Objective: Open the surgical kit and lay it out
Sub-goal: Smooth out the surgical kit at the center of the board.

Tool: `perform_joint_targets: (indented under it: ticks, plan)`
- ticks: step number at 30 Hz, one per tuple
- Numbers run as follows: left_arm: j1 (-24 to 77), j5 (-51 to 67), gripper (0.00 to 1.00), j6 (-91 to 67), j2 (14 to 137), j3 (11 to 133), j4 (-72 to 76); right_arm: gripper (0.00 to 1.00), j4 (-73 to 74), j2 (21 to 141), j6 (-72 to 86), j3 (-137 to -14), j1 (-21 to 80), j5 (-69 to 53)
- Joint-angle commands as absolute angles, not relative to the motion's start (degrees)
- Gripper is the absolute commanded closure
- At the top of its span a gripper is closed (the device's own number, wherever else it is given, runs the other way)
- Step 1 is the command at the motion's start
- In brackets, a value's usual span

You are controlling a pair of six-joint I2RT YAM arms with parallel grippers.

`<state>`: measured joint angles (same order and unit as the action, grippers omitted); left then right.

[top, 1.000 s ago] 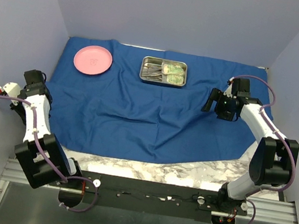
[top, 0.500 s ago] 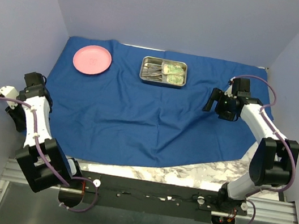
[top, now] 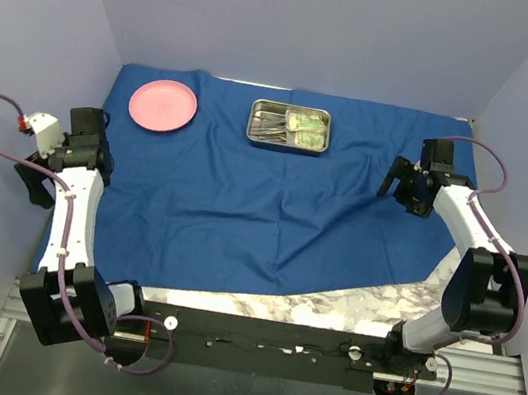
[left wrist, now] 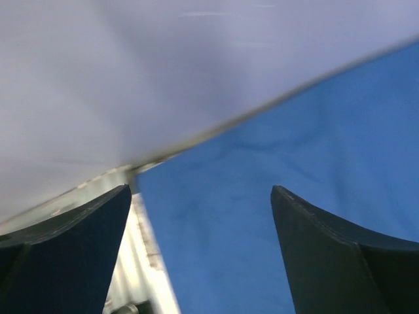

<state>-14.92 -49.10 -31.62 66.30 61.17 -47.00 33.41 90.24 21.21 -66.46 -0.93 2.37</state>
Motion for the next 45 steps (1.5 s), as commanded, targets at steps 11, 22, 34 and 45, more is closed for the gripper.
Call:
perform_joint_targets:
  ticks: [11,22,34,45]
  plan:
    - [-0.09,-11.26,0.01,-21.01,77.78,53.27,-20.21,0.09,29.18,84.90,30.85,-52.21,-26.36,-3.15]
    - [1.58,-14.24,0.01,-19.86,77.78,49.13,-17.23,0.21,28.21,93.77,27.69,-53.09,-28.39,-10.37]
    - [3.08,-15.56,0.01,-19.69,76.82,49.31,-17.05,0.90,31.98,92.29,23.47,-54.22,-26.12,-8.54]
    - [4.04,-16.61,0.01,-19.07,76.46,49.13,-16.61,0.93,47.54,107.71,17.15,-84.58,-1.43,18.88]
